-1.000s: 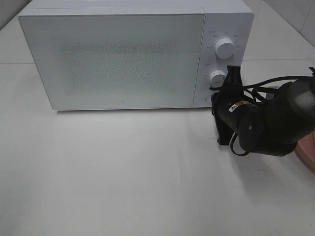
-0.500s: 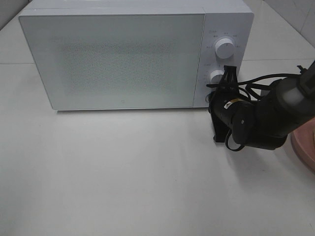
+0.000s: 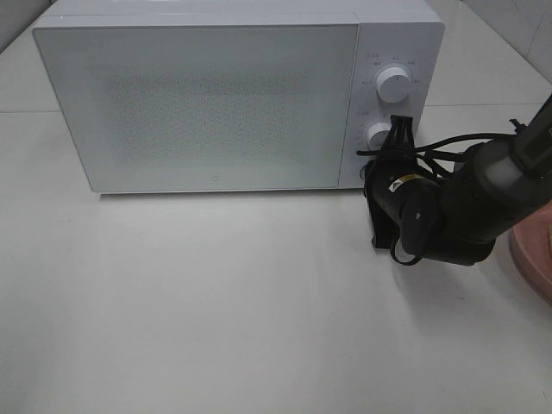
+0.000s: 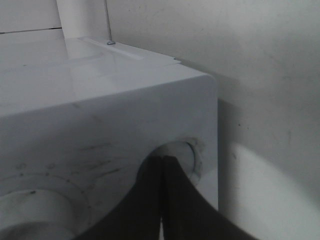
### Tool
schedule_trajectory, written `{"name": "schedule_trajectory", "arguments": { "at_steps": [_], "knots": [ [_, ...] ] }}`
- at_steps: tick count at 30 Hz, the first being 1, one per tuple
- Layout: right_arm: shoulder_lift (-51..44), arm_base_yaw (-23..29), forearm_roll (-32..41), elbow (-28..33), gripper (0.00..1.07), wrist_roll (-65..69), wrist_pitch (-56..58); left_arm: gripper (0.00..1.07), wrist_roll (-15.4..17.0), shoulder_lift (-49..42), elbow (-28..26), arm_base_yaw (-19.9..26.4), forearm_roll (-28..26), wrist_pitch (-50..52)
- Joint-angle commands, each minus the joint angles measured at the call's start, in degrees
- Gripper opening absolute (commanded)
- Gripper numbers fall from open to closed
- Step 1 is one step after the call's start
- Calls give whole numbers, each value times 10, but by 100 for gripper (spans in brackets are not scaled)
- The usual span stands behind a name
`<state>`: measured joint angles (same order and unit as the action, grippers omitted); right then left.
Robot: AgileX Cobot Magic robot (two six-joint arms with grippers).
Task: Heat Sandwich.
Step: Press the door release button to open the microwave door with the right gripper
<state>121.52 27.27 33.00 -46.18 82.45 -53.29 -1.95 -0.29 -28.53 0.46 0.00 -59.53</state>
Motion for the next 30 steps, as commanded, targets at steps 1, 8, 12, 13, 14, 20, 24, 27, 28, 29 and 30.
{"name": "schedule_trajectory", "arguments": {
  "at_steps": [1, 8, 12, 13, 14, 20, 24, 27, 28, 29, 30],
  "knots": [
    [-5, -7, -10, -35, 0, -9, -82, 106, -1, 1, 2, 0, -3, 2],
    [28, -11, -6, -80, 0, -10, -119, 106, -1, 1, 2, 0, -3, 2],
    [33, -13, -8, -92, 0, -10, -120, 106, -1, 1, 2, 0, -3, 2],
    [33, -13, -9, -92, 0, -11, -120, 106, -1, 1, 2, 0, -3, 2],
    [33, -13, -9, -92, 0, -11, -121, 106, -1, 1, 2, 0, -3, 2],
    [33, -13, -10, -92, 0, -11, -120, 106, -1, 1, 2, 0, -3, 2],
    [33, -13, -10, -92, 0, -10, -121, 106, -1, 1, 2, 0, -3, 2],
    [33, -13, -10, -92, 0, -10, -121, 106, -1, 1, 2, 0, -3, 2],
    [33, -13, -10, -92, 0, -10, -121, 106, -1, 1, 2, 0, -3, 2],
    [33, -13, -10, -92, 1, -10, -121, 106, -1, 1, 2, 0, -3, 2],
    [33, -13, -10, -92, 1, -10, -120, 106, -1, 1, 2, 0, -3, 2]
  ]
}}
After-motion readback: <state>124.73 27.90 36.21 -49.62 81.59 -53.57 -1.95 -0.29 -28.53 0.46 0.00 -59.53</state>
